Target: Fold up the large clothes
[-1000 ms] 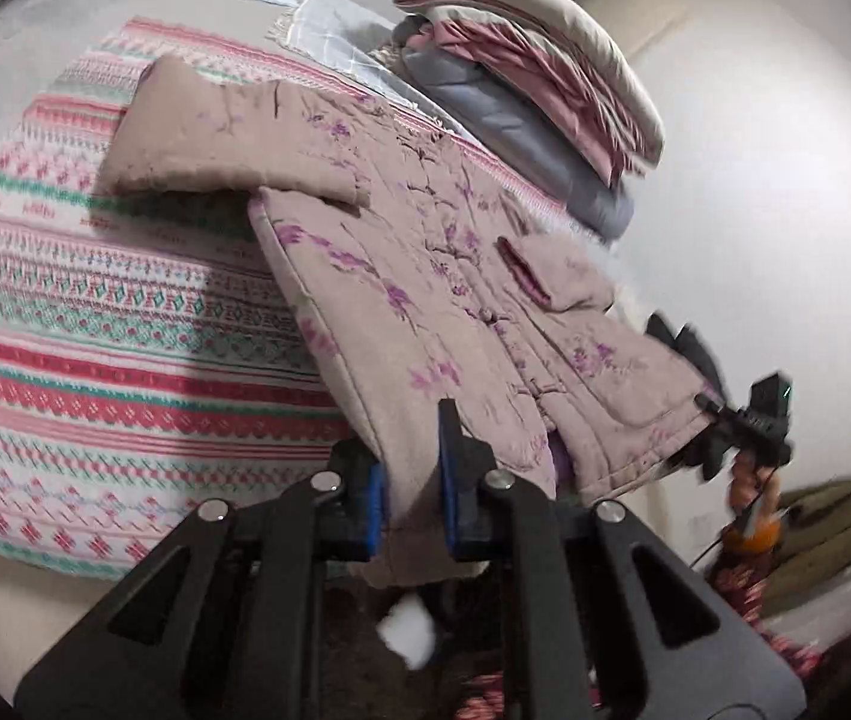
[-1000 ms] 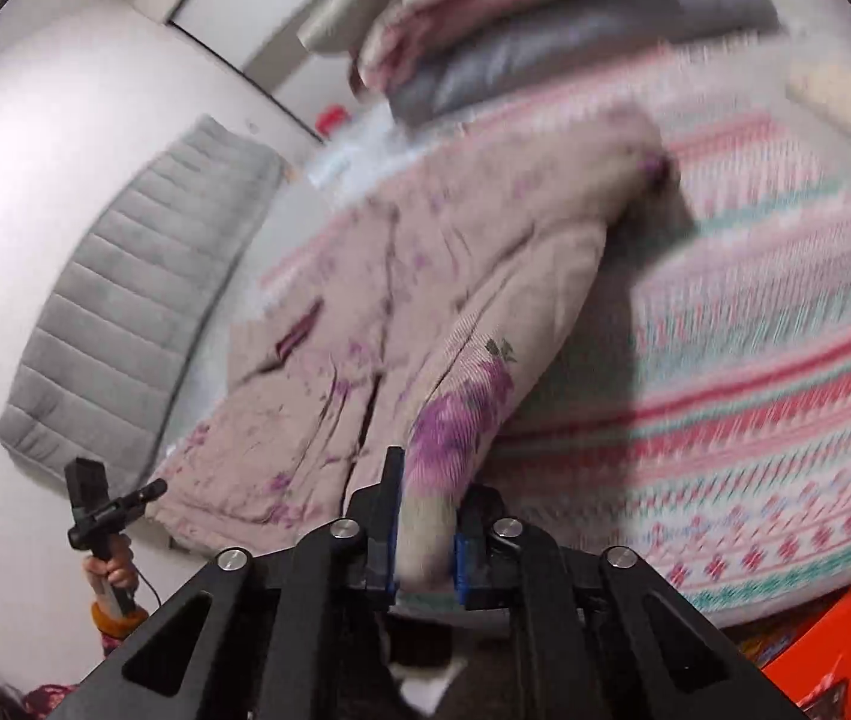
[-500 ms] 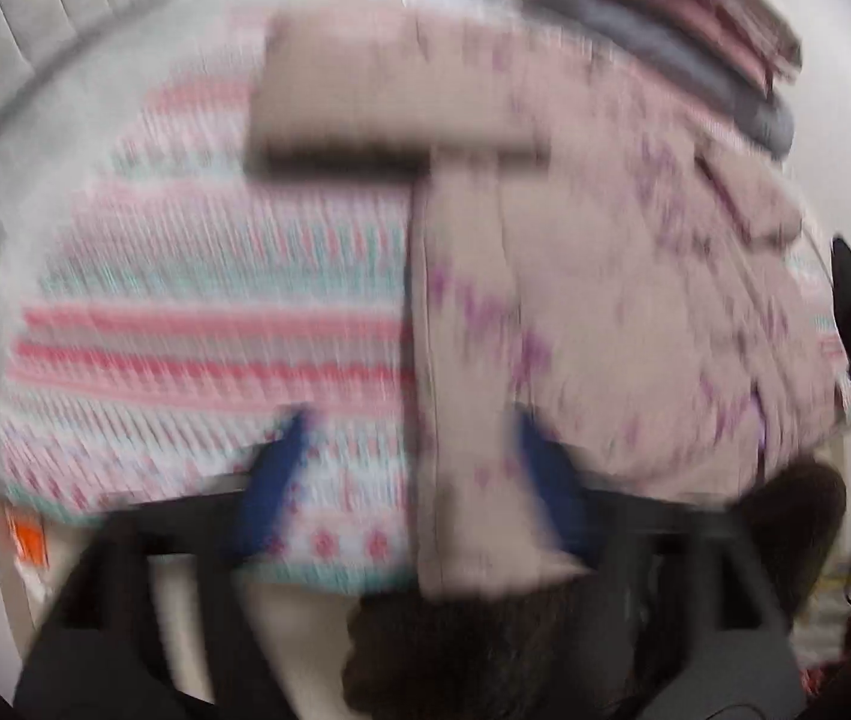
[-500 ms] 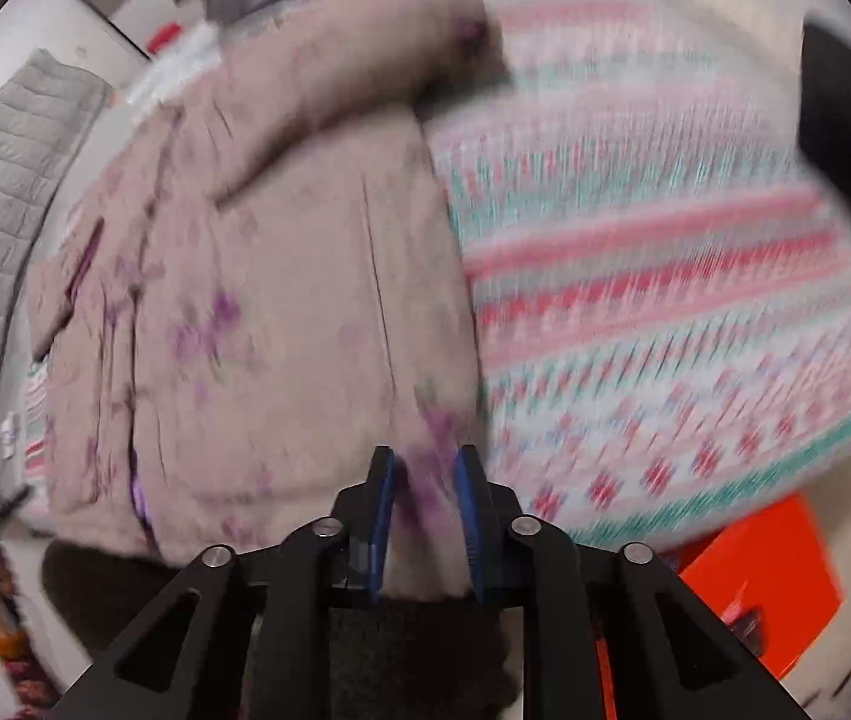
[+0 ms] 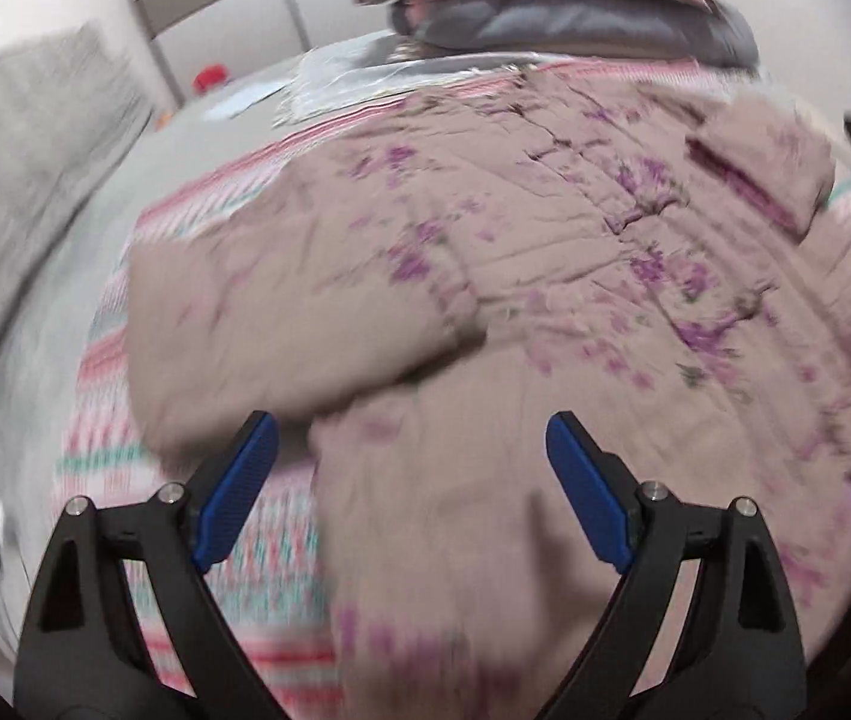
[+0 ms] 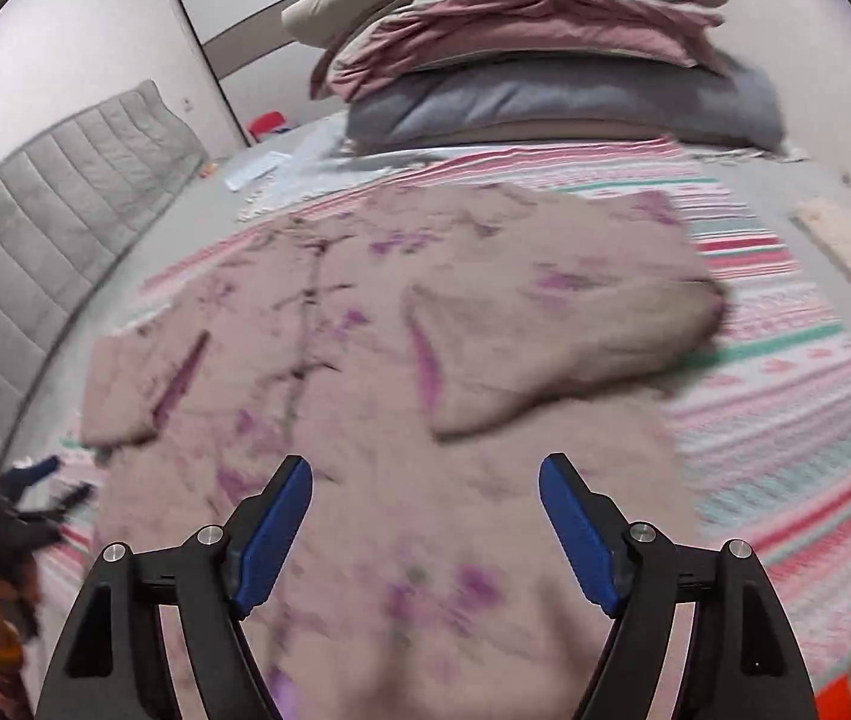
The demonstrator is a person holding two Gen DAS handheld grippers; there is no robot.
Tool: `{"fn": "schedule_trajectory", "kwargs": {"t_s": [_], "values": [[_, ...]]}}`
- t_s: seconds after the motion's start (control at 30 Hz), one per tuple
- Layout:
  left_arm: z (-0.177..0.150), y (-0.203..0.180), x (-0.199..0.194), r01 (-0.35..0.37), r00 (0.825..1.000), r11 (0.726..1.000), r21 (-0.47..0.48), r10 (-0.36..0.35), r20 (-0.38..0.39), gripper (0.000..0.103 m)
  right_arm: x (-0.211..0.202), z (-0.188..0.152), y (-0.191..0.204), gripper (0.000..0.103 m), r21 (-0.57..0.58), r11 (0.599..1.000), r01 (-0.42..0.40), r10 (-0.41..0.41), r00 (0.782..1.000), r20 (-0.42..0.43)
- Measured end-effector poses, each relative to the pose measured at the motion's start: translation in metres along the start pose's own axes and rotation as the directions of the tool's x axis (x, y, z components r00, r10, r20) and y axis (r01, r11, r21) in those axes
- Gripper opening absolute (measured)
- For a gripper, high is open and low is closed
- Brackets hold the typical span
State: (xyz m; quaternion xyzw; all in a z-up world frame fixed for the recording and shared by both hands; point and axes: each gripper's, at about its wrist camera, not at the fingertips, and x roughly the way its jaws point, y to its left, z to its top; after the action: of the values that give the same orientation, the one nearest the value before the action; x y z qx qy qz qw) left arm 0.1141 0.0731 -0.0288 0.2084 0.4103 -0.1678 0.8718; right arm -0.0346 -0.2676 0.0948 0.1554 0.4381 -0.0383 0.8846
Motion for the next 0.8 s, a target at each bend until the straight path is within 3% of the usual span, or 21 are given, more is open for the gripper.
{"fn": "schedule_trajectory", "kwargs": {"t_s": [0.1,0.13,0.17,0.23,0.33,0.4,0.5,0.63,0.77,0.8], "values": [[0.014,-0.007,0.038,-0.026,0.999,0.999,0.030,0.026,-0.023,0.091,0.037,0.009,0.017,0.080,0.014,0.999,-0.032,0.032,0.999,-0.003],[0.018,-0.006,0.048,-0.031,0.998,0.999,0.020,0.032,-0.044,0.084,0.052,0.011,0.021,0.080,0.015,0.999,-0.038,0.038,0.999,0.002],[0.021,-0.003,0.058,-0.047,0.997,0.999,0.004,0.048,-0.067,0.075,0.063,0.010,0.023,0.080,0.013,0.999,-0.040,0.040,0.999,0.008],[0.026,0.006,0.066,-0.096,0.994,0.995,-0.026,0.094,-0.063,0.041,0.082,0.004,0.024,0.080,0.009,0.999,-0.048,0.048,0.999,0.020],[0.030,0.027,0.046,-0.094,0.995,0.993,-0.077,0.095,0.017,0.016,0.116,-0.010,0.021,0.079,0.012,1.000,-0.005,0.006,0.998,-0.060],[0.033,0.047,0.024,-0.117,0.990,0.986,-0.121,0.126,0.067,0.015,0.127,-0.014,0.022,0.079,-0.024,1.000,-0.013,0.010,0.995,-0.101],[0.034,0.090,-0.012,-0.174,0.970,0.961,-0.214,0.205,0.131,0.015,0.123,-0.014,0.027,0.079,-0.068,0.998,0.008,-0.013,0.998,-0.069],[0.024,0.161,-0.054,-0.302,0.915,0.881,-0.363,0.375,0.149,0.014,0.118,-0.014,0.028,0.080,-0.066,0.998,0.019,-0.022,0.999,-0.042],[0.002,0.233,-0.072,-0.430,0.848,0.762,-0.484,0.525,0.072,0.014,0.116,-0.013,0.029,0.079,-0.069,0.997,0.023,-0.025,0.999,-0.031],[-0.008,0.255,-0.074,-0.468,0.825,0.718,-0.514,0.564,0.036,0.014,0.114,-0.013,0.029,0.080,-0.070,0.997,0.026,-0.028,0.999,-0.026]]}}
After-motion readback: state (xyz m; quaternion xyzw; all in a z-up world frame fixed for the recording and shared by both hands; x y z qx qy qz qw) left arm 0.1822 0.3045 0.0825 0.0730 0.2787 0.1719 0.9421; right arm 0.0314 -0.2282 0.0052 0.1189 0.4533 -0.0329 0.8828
